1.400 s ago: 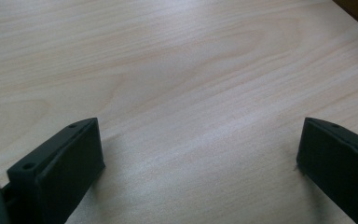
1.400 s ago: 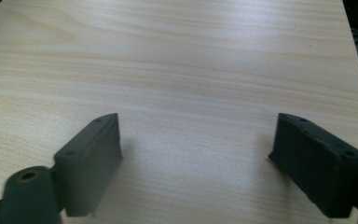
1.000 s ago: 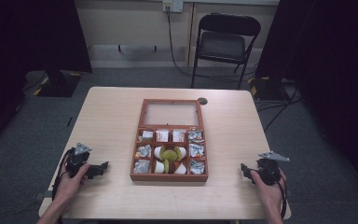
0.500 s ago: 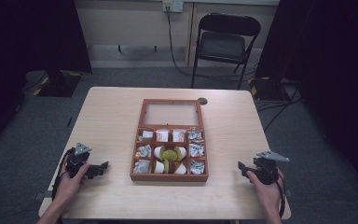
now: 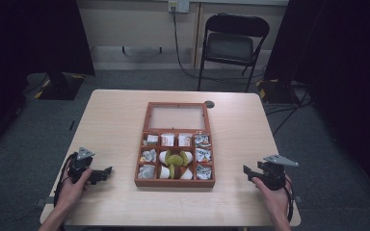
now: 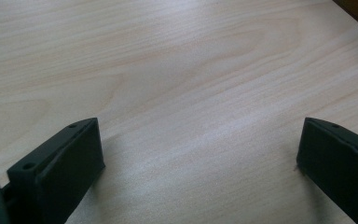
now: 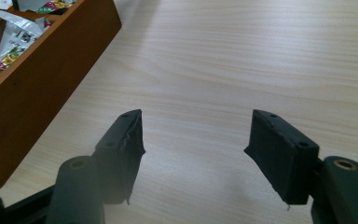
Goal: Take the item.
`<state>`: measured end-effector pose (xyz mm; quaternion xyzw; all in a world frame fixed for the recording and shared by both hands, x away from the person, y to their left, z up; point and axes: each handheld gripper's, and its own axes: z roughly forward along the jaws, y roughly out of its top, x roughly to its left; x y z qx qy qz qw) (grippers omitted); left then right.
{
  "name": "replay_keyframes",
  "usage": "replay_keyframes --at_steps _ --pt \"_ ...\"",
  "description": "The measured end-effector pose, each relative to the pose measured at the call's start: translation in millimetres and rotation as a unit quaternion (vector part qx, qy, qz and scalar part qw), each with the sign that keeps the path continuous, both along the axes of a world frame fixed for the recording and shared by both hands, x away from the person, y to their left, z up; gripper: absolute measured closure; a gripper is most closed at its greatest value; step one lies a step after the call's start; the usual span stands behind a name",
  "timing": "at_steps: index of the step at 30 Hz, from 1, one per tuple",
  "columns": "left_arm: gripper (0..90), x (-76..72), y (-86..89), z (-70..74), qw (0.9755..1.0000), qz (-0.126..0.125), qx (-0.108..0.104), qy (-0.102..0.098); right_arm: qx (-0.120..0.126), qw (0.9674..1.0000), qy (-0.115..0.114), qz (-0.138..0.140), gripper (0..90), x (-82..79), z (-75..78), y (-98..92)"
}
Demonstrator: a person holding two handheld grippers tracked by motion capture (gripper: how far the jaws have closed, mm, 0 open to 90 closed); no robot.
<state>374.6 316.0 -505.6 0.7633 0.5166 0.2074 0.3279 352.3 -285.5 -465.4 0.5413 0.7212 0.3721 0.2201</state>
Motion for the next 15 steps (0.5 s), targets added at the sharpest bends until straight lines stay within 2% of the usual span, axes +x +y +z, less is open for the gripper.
replay_keyframes --at_steps 7,9,15 --pt "0.0 0.0 0.0 -0.1 1.0 0.0 0.0 -0.001 0.003 0.9999 -0.003 0.013 37.3 -0.5 3.6 3.7" --pt "0.0 0.0 0.0 -0.1 1.0 0.0 0.0 0.0 0.004 0.9996 -0.002 0.028 40.4 -0.2 5.5 5.6" --pt "0.0 0.0 0.0 0.0 1.0 0.0 0.0 0.0 0.004 0.9993 -0.005 0.037 40.9 -0.3 8.4 10.2"
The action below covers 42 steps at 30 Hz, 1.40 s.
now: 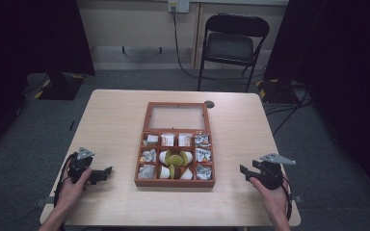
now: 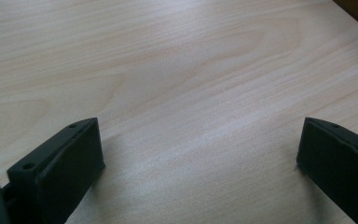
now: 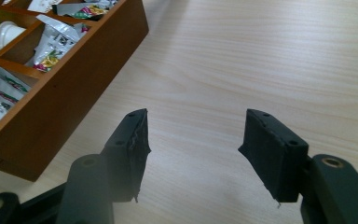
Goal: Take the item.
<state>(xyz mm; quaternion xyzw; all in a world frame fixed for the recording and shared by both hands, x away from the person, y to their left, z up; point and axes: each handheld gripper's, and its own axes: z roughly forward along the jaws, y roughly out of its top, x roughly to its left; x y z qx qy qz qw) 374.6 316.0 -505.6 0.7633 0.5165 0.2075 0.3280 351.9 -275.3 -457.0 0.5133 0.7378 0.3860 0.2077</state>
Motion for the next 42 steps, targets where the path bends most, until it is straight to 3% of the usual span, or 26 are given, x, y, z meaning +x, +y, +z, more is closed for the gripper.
replay_keyframes --at_steps 3,6,22,27,42 --pt "0.0 0.0 0.0 -0.1 1.0 0.0 0.0 0.0 0.002 1.0 -0.002 0.008 42.6 -0.7 2.5 3.7" --pt "0.0 0.0 0.0 -0.1 1.0 0.0 0.0 0.0 0.023 0.9995 -0.006 0.02 43.5 -1.5 7.1 9.1" --pt "0.0 0.1 0.3 0.2 1.0 -0.001 0.003 0.001 0.022 0.9984 -0.011 0.051 46.0 1.2 17.8 30.4" --pt "0.0 0.1 -0.1 0.0 1.0 0.0 0.0 0.0 0.025 0.9974 -0.019 0.065 50.5 4.6 23.2 39.6" --pt "0.0 0.1 -0.1 0.0 1.0 0.0 0.0 0.0 0.026 0.9946 -0.022 0.098 52.7 8.3 26.7 58.5"
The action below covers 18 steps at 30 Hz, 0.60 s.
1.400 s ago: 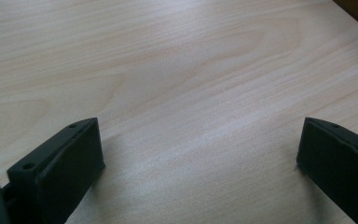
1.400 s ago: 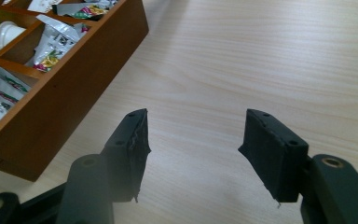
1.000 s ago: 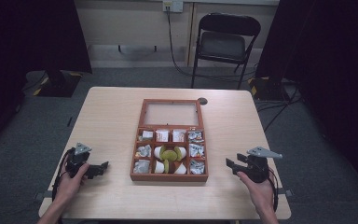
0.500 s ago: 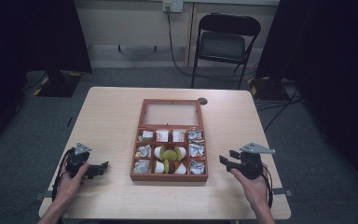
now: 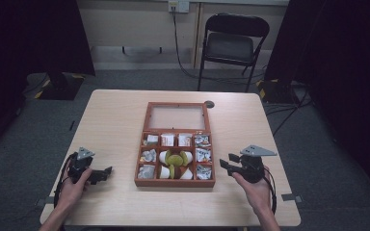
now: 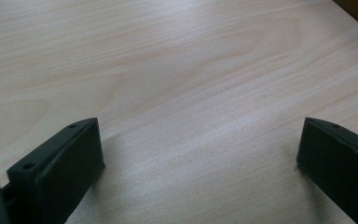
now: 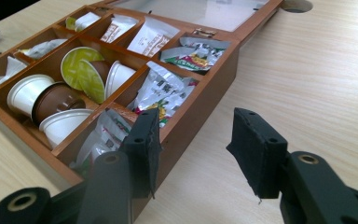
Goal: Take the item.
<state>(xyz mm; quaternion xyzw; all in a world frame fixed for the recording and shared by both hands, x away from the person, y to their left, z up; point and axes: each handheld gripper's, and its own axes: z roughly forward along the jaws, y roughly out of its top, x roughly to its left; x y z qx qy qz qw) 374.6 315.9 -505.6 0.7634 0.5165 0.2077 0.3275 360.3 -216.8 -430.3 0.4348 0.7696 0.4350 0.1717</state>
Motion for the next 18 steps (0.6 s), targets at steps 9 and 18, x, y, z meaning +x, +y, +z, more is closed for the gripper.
replay_keyframes --at_steps 9,18 --pt "0.0 0.0 -0.1 -0.1 1.0 0.0 -0.001 -0.001 -0.003 0.9999 -0.002 0.012 55.1 1.5 2.3 7.0" --pt "0.0 0.0 0.3 0.1 1.0 -0.001 0.002 0.0 -0.005 0.9995 -0.007 0.029 55.1 3.2 5.1 19.2"
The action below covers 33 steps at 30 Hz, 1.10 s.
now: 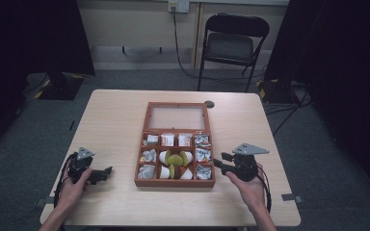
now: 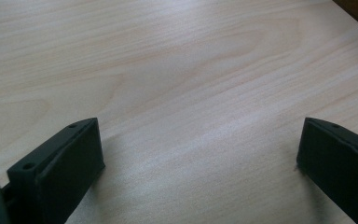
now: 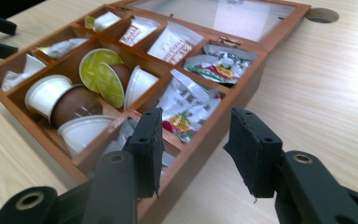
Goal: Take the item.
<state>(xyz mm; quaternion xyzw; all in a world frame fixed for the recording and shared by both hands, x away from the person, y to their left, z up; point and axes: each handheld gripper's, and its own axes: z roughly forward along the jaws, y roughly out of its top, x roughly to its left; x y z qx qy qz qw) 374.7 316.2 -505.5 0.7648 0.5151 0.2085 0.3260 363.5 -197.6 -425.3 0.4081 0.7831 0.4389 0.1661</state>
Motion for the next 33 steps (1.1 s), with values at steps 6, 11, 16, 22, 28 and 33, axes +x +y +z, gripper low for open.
replay_keyframes --at_steps 6,11,16,22,28,33 --pt "0.0 0.0 0.0 0.0 1.0 0.0 0.0 0.0 0.0 0.9997 -0.003 0.024 54.3 4.1 2.4 18.3" --pt "0.0 -0.1 -0.4 -0.2 1.0 0.002 -0.003 -0.001 -0.012 0.9991 -0.002 0.04 53.4 7.6 1.8 33.1" --pt "0.0 -0.1 -0.4 -0.3 1.0 0.001 -0.003 -0.001 -0.013 0.9986 -0.002 0.052 53.5 10.1 5.0 41.0" --pt "0.0 -0.2 -0.4 -0.2 1.0 0.001 -0.004 0.0 -0.015 0.9975 -0.004 0.069 53.2 12.1 9.6 52.5" --pt "0.0 -0.4 -0.4 -0.3 1.0 0.001 -0.004 0.0 -0.016 0.9962 -0.002 0.085 52.7 15.1 6.2 66.1" --pt "0.0 -0.6 -0.5 -0.3 1.0 0.002 -0.004 -0.001 -0.021 0.995 -0.001 0.098 52.3 17.4 6.9 76.6"
